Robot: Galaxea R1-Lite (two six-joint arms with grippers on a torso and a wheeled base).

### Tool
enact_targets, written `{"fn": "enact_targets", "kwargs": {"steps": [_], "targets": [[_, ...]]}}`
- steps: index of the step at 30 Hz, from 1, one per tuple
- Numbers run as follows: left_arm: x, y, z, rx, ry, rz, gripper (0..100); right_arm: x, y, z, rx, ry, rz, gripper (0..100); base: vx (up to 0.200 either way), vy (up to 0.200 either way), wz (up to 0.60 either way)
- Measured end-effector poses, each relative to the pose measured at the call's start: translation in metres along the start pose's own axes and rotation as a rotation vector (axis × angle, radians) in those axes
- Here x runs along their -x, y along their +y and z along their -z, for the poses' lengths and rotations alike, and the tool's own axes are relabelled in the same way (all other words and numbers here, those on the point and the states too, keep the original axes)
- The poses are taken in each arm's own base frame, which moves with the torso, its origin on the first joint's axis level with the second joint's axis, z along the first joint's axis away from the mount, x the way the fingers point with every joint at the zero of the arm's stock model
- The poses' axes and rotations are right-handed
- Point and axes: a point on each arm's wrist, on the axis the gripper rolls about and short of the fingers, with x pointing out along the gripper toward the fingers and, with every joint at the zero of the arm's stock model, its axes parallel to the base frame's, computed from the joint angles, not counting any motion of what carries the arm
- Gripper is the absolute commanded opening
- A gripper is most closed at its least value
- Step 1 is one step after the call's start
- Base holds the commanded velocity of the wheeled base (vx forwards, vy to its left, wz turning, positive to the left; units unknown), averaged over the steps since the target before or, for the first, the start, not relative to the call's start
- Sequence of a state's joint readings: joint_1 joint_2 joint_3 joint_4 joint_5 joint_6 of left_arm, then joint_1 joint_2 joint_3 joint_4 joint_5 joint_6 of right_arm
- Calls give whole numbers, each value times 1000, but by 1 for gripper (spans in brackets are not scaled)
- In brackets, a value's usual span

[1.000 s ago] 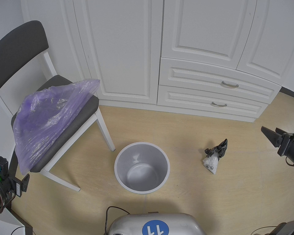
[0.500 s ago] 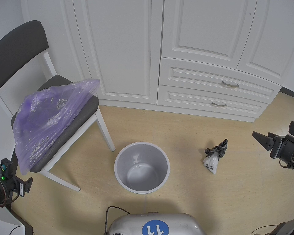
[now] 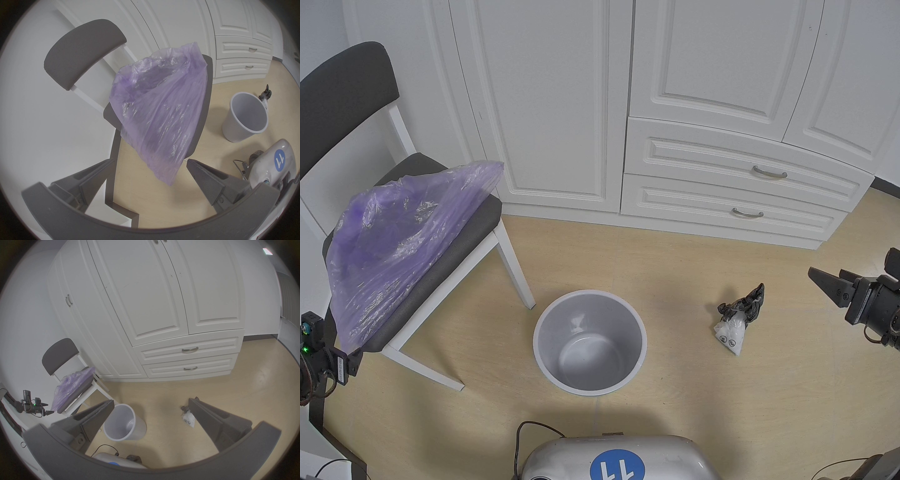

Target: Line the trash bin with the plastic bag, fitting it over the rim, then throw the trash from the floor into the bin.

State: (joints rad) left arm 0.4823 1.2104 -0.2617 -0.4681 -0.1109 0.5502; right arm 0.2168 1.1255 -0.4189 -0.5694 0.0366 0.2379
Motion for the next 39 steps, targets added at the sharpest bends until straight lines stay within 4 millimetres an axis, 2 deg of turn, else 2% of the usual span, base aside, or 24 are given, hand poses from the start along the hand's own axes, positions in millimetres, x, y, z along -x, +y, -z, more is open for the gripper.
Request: {"fn": "enact_targets", "kwargs": {"steps": [8, 22, 33, 39], "targets": [[-6, 6, 1, 37, 15, -15, 100, 0, 2, 1, -6, 6, -12, 100, 0, 0, 0], [-23, 18, -11, 153, -115, -88, 100, 1, 5, 1, -14, 0, -32, 100, 0, 0, 0], [-32, 15, -11, 129, -213, -119, 100, 3, 6, -1, -15, -10, -41, 100, 0, 0, 0], [-33, 5, -1, 34, -243, -130, 100, 4, 8, 0, -17, -8, -50, 100, 0, 0, 0]]}}
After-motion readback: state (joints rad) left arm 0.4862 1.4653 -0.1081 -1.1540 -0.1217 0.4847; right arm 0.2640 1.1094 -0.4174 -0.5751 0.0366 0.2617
